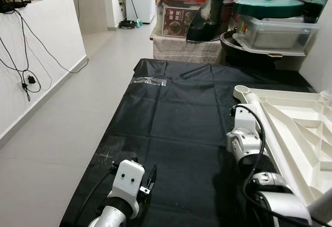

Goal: Building children table

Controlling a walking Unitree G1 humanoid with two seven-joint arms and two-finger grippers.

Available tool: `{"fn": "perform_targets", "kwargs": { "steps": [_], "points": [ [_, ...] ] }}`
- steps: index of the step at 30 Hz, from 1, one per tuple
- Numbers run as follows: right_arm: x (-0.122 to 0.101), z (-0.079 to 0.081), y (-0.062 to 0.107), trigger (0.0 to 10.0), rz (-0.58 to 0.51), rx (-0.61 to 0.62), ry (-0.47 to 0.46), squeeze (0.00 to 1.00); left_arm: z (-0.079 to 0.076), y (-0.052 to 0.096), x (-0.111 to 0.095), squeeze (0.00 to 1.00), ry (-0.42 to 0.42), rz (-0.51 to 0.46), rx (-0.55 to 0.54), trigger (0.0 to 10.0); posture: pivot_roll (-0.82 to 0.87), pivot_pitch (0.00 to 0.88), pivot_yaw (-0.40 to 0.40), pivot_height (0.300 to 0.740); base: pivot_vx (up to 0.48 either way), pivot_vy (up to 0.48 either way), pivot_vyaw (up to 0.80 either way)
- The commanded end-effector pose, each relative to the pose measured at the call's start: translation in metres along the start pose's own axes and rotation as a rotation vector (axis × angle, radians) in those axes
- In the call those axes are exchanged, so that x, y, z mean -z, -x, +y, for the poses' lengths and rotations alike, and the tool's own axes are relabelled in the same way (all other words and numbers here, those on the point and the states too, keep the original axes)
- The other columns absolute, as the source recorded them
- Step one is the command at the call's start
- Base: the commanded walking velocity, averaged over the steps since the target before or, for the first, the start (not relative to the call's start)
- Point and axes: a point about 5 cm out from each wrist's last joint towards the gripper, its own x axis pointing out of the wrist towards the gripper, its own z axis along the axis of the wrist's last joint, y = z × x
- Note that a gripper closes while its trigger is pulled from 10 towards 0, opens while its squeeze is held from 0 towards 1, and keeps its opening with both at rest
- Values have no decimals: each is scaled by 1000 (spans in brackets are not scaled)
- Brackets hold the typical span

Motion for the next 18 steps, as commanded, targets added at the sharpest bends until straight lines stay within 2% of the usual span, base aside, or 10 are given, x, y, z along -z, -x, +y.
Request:
{"fn": "perform_targets", "kwargs": {
  "steps": [1,3,4,13,18],
  "points": [
    [-5,-6,-3,10000,-4,53,-25,0,-1,0,0,0,9,7,1,10000,89,24,-80,740,0,0,0],
    [-6,-13,-6,10000,5,92,-29,0,-1,0,0,0,8,8,2,10000,92,23,-81,740,0,0,0],
    [0,-15,-9,10000,46,101,-30,0,-1,0,0,0,8,9,2,10000,90,24,-79,740,0,0,0],
    [30,-13,-13,10000,229,84,2,0,-1,-1,-1,0,8,4,2,10000,87,31,-79,740,0,0,0],
    [38,-14,-15,10000,299,69,-6,0,-1,-1,-2,0,8,5,-2,10000,87,30,-79,740,0,0,0]
  ]
}}
